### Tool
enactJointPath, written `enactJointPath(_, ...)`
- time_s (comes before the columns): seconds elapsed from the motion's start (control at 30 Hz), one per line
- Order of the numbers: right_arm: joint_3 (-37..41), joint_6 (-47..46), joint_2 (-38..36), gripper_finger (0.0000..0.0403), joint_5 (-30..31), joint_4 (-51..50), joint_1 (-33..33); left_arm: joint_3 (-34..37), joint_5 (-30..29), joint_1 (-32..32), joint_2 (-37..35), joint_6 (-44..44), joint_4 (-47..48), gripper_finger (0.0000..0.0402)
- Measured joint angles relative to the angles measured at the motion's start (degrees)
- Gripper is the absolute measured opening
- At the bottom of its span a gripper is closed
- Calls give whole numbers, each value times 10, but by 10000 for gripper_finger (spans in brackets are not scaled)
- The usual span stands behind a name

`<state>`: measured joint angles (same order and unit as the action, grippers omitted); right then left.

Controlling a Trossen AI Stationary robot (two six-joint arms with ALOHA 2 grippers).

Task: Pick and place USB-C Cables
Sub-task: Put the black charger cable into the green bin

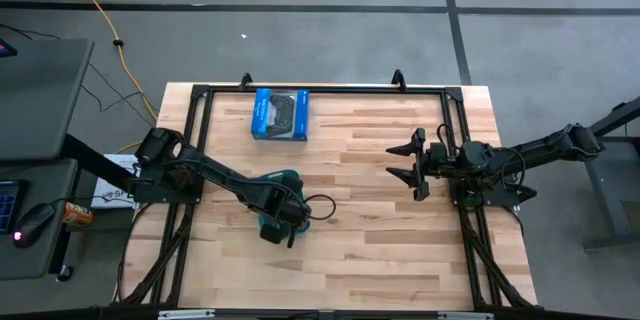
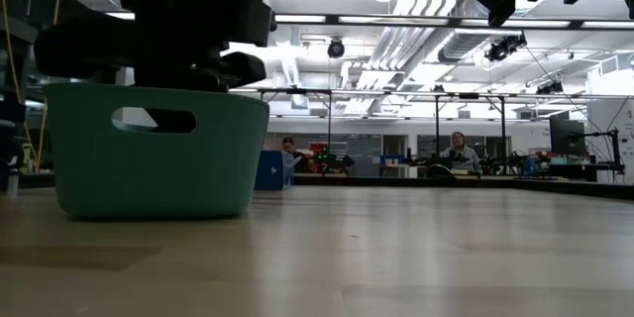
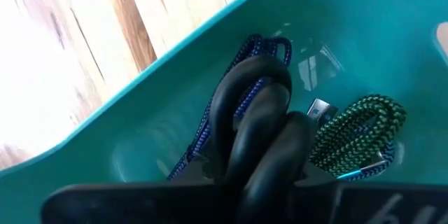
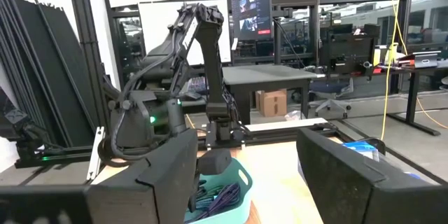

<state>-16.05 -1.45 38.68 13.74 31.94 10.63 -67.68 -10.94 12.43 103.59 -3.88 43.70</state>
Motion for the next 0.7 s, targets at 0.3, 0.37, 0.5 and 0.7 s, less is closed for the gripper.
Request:
enactJointPath(0.3, 0, 0, 0, 236, 0, 0, 0, 0, -1, 0, 0, 5, -13, 28)
enactJointPath(0.37, 0, 0, 0, 236, 0, 0, 0, 0, -1, 0, 0, 5, -14, 28)
enactJointPath(0.5, 0, 0, 0, 236, 0, 0, 0, 0, -1, 0, 0, 7, -15, 29)
enactJointPath(0.7, 0, 0, 0, 236, 0, 0, 0, 0, -1, 0, 0, 7, -15, 29)
